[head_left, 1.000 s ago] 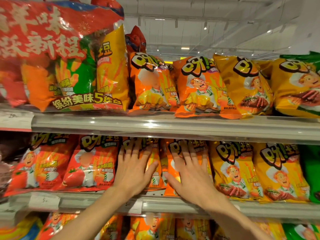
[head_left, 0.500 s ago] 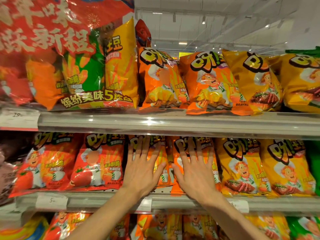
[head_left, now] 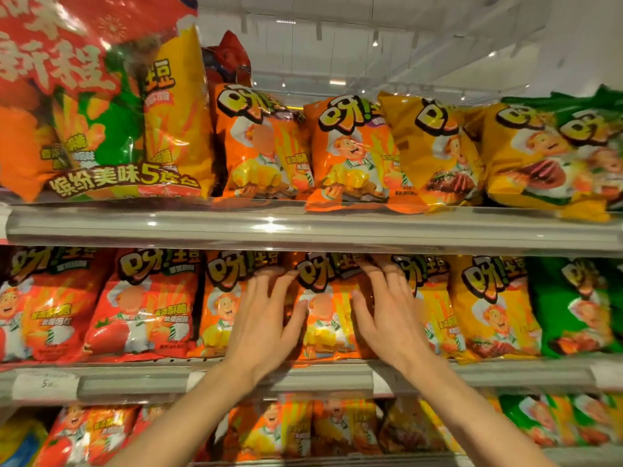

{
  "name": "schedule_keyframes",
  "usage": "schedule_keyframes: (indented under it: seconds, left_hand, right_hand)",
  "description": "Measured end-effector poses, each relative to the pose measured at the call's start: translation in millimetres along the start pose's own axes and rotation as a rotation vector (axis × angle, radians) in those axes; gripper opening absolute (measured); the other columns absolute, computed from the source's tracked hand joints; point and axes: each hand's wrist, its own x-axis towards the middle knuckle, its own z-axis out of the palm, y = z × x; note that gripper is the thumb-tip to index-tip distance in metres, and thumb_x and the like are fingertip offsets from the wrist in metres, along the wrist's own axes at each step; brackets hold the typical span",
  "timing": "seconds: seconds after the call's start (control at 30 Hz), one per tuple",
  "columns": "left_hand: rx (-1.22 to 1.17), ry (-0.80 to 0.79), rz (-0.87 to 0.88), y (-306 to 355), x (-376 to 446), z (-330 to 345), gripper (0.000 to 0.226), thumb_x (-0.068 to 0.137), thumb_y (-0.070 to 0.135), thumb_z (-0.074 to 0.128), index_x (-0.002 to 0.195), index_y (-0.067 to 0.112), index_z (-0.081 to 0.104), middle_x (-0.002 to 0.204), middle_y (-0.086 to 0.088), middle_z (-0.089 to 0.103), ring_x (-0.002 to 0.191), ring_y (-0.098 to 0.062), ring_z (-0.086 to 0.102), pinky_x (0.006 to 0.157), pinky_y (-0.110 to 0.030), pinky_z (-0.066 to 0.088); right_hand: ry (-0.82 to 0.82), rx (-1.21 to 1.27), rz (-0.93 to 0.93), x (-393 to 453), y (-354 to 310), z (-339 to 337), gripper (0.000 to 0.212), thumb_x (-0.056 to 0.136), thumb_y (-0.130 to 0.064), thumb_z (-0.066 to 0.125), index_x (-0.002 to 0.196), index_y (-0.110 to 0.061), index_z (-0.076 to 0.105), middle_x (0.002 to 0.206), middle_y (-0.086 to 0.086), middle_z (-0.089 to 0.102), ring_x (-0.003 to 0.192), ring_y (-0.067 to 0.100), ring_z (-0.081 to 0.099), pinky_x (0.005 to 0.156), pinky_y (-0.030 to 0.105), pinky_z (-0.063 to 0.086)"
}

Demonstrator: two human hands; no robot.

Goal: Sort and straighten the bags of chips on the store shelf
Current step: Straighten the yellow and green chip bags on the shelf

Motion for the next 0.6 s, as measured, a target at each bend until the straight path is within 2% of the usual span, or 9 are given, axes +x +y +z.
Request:
schedule_keyframes:
  seconds: [0.1, 0.2, 0.37, 0.5, 0.6]
  left_hand:
    - [-0.156, -0.02, 0.0, 42, 6, 17, 0.045, 0.096, 0.039, 0.053, 0.137, 0.021, 0.051, 0.122, 0.0, 0.048, 0.115, -0.018, 0.048, 0.097, -0.037, 0.044]
    - [-0.262, -0.119, -0.033, 86, 16, 38, 0.049, 0.095, 0.042, 0.054, 0.141, 0.033, 0.042, 0.125, 0.007, 0.041, 0.115, -0.014, 0.05, 0.1, -0.035, 0.042]
    - [-0.343, -0.222, -0.168, 141, 35, 78, 0.058, 0.094, 0.045, 0.057, 0.145, 0.037, 0.031, 0.132, 0.001, 0.038, 0.128, -0.02, 0.045, 0.108, -0.03, 0.037]
    - [-0.34, -0.274, -0.326, 163, 45, 99, 0.062, 0.098, 0.046, 0.051, 0.151, 0.036, 0.021, 0.144, -0.009, 0.033, 0.138, -0.028, 0.035, 0.106, -0.028, 0.03]
    - [-0.381, -0.267, -0.428, 169, 52, 111, 0.066, 0.099, 0.051, 0.046, 0.155, 0.041, 0.011, 0.152, -0.014, 0.028, 0.142, -0.032, 0.031, 0.112, -0.034, 0.03]
  right_hand:
    - [0.038, -0.047, 0.103, 3, 33, -32, 0.045, 0.096, -0.034, 0.056, 0.13, -0.004, 0.051, 0.125, 0.026, 0.049, 0.119, 0.041, 0.042, 0.098, 0.049, 0.042]
    - [-0.115, -0.101, 0.235, 7, 72, -64, 0.057, 0.095, -0.04, 0.056, 0.137, -0.002, 0.044, 0.13, 0.027, 0.047, 0.124, 0.041, 0.04, 0.103, 0.045, 0.036]
    - [-0.361, -0.14, 0.191, 5, 119, -86, 0.062, 0.096, -0.047, 0.05, 0.147, -0.015, 0.033, 0.14, 0.013, 0.048, 0.127, 0.031, 0.049, 0.102, 0.037, 0.041]
    - [-0.45, -0.093, 0.157, 10, 124, -88, 0.072, 0.095, -0.054, 0.048, 0.151, -0.017, 0.022, 0.14, 0.011, 0.053, 0.127, 0.033, 0.051, 0.099, 0.039, 0.043]
    - [-0.529, -0.067, 0.153, 13, 118, -88, 0.078, 0.096, -0.054, 0.048, 0.154, -0.016, 0.013, 0.142, 0.014, 0.05, 0.13, 0.034, 0.048, 0.098, 0.037, 0.04]
